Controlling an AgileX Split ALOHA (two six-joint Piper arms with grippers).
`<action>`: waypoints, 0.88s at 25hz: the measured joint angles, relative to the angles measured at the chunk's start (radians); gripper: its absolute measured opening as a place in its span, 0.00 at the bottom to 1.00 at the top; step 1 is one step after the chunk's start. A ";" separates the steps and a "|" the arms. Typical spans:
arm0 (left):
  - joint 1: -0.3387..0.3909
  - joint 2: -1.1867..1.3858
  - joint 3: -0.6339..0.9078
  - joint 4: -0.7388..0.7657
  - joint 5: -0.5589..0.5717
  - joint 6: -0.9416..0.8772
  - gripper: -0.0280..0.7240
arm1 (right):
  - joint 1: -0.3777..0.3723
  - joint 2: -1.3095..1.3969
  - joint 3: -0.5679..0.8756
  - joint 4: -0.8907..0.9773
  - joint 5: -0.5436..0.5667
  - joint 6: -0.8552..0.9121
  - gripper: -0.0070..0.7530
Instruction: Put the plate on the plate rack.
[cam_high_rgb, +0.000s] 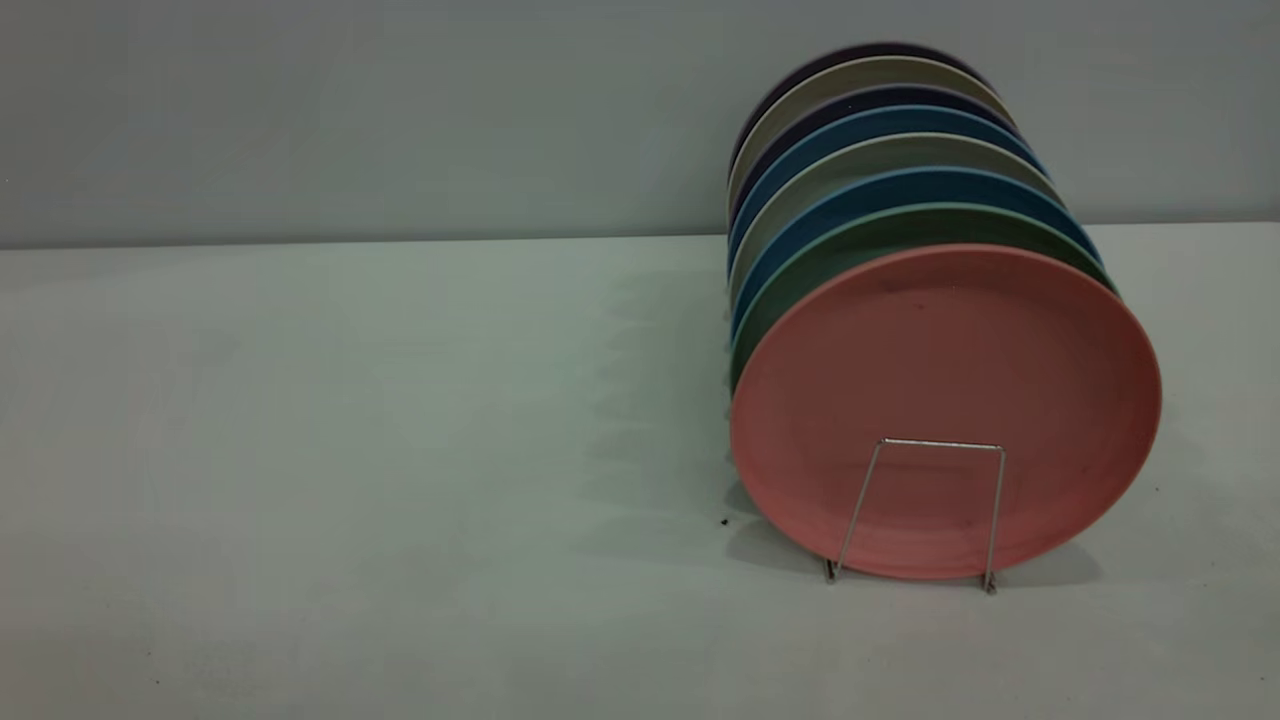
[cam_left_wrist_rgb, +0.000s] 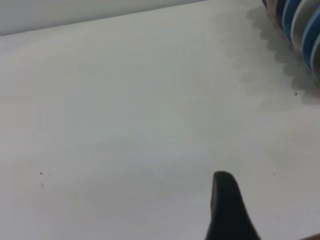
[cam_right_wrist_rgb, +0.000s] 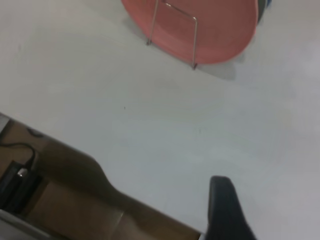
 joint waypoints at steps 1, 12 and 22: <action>0.000 -0.009 0.000 0.000 0.003 -0.001 0.66 | 0.000 -0.004 0.000 -0.001 0.007 -0.005 0.61; -0.068 -0.057 -0.005 0.040 0.134 -0.030 0.66 | 0.000 -0.047 0.011 -0.008 0.059 -0.007 0.55; -0.081 -0.057 -0.004 0.092 0.150 -0.031 0.66 | 0.000 -0.135 0.020 -0.005 0.058 -0.007 0.54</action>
